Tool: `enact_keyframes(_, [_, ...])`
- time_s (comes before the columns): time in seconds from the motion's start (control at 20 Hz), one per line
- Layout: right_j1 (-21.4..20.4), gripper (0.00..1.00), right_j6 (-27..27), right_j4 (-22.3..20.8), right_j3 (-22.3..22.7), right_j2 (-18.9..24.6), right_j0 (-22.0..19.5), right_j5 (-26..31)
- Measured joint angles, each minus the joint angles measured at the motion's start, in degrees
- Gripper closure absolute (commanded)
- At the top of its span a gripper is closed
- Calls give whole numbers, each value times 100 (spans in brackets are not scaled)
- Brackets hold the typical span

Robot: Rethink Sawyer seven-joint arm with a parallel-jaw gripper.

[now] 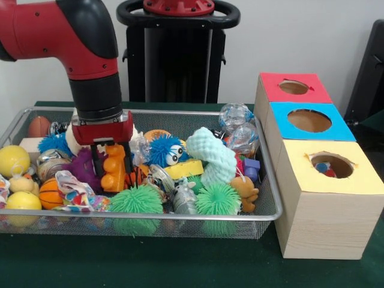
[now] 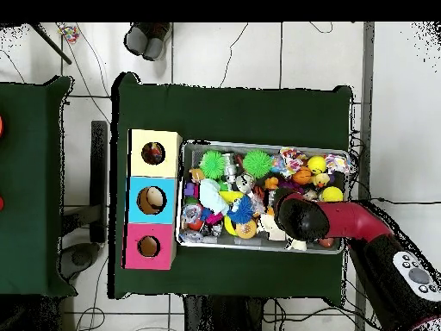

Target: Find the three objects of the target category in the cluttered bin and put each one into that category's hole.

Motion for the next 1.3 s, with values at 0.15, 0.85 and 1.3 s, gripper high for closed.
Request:
enact_keyframes(0.15, [-11,0,0,0,-2,4,15,121])
enact_keyframes(0.85, [-329,0,0,82,2,64,48,788])
enact_keyframes(1.3, [-751,0,0,355,5,160,125,1764])
